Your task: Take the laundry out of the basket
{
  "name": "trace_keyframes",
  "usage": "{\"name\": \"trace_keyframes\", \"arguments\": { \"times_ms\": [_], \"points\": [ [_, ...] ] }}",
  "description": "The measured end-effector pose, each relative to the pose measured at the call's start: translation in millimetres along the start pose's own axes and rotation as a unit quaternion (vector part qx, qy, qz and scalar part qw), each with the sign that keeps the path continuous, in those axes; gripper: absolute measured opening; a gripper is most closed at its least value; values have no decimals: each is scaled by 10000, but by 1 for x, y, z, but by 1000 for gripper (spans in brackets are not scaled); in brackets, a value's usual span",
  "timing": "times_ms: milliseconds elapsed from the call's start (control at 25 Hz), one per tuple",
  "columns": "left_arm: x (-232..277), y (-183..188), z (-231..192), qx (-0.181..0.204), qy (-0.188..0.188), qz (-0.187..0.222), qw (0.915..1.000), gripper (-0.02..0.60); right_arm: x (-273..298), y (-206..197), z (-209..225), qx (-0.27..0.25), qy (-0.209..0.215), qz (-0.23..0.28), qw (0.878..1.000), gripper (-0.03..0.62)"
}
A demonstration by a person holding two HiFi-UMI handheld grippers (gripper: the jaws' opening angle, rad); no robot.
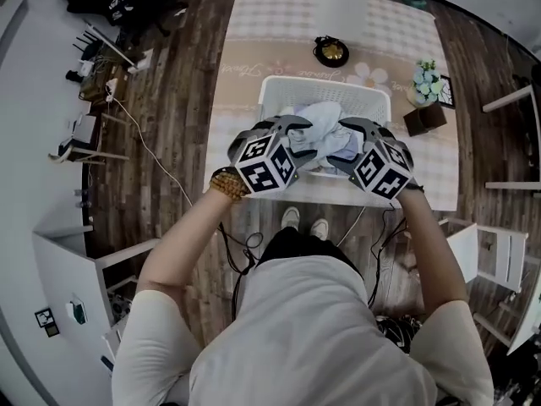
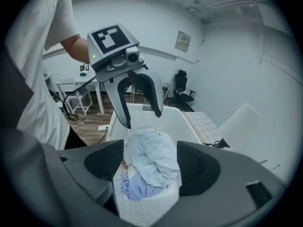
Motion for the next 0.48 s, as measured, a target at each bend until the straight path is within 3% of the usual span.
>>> {"name": "trace_keyframes", "arguments": {
  "times_ms": [200,480],
  "points": [
    [44,-39,-14,395,-477,-920,9938,316,51,-25,15,-256,454,-631,9966,417],
    [100,-95,-18,805,-1009,-1913,9730,386,116,-64,20,-362,865,-1172,9887,440]
  ]
}}
Point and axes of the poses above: the fingertips, and each gripper's own axes: x forward along the fingers, z to its right, y out of its top, the point moved 5 cm from there along -x, backward along the fingers, and after that the axes turned 10 degrees about z, right-handed, at the moved point
